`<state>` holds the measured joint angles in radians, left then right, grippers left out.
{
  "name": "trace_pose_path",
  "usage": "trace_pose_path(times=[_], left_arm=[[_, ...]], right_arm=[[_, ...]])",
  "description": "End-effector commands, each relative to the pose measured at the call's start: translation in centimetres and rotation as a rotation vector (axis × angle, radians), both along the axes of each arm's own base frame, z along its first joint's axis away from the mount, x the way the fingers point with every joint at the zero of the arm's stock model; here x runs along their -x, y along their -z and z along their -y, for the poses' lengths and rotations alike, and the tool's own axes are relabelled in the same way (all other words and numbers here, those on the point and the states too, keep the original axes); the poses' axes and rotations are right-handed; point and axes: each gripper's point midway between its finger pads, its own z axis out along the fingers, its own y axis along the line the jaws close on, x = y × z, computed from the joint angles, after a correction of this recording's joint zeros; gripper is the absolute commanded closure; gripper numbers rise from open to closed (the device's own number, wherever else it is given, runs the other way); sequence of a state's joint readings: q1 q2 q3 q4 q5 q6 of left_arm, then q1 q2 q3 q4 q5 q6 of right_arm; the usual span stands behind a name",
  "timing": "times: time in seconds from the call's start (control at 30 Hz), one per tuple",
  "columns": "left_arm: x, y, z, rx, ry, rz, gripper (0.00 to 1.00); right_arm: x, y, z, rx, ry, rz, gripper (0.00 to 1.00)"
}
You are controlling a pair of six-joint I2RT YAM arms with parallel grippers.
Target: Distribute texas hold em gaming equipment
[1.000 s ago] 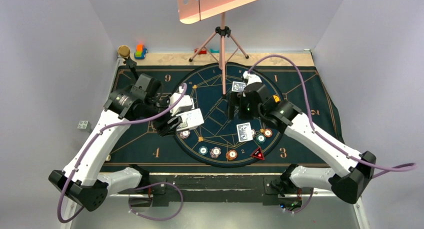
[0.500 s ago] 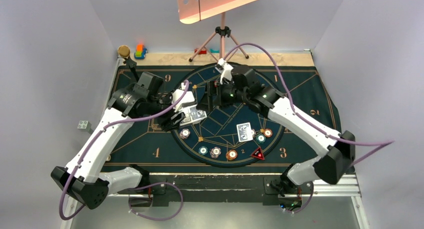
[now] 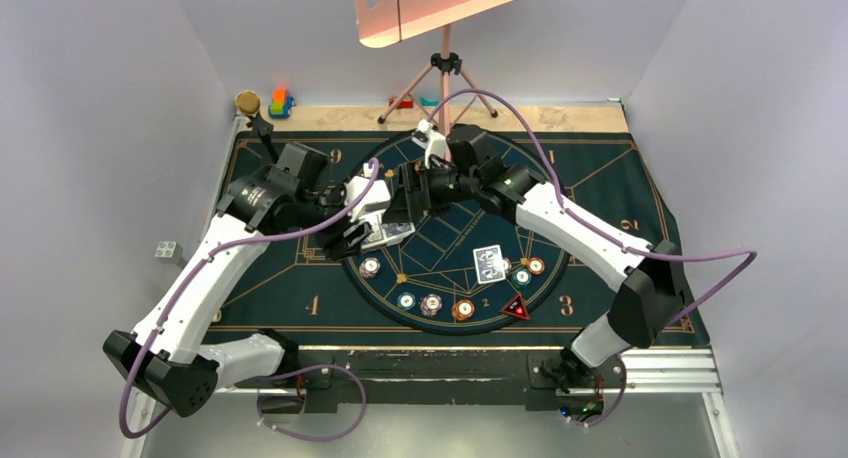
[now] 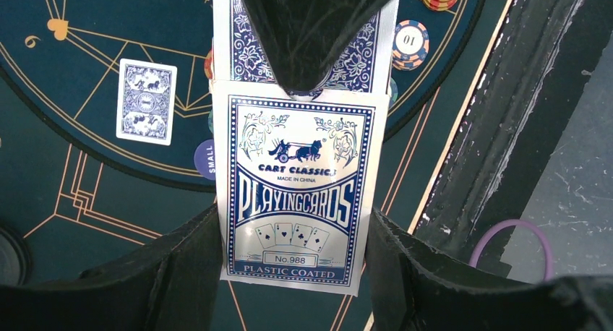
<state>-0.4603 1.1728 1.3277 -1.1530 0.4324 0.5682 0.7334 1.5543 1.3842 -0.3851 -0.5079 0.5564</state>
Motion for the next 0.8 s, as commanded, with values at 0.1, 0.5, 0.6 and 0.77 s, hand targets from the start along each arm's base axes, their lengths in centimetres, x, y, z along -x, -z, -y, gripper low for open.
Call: trace_pose_path(times=[0.1, 0.5, 0.6, 0.77], left_arm=[[-0.9, -2.3, 0.8, 0.064, -0.005, 0.070, 1.00], [-0.8, -2.5, 0.8, 0.069, -0.008, 0.066, 1.00], [-0.8, -2.4, 0.8, 0.067, -0.009, 0.066, 1.00], [-0.7, -2.2, 0.7, 0.059, -0.008, 0.060, 1.00]], right_arm=[[-0.5, -1.1, 2.4, -0.078, 0.030, 0.016, 0.19], [-1.3, -2.1, 4.4, -0.079, 0.083, 0.052, 0.35], [-1.1, -2.6, 4.5, -0.093, 0.086, 0.057, 0.43], [-1.3, -3.0, 4.8, -0.099, 0.106, 0.071, 0.52]])
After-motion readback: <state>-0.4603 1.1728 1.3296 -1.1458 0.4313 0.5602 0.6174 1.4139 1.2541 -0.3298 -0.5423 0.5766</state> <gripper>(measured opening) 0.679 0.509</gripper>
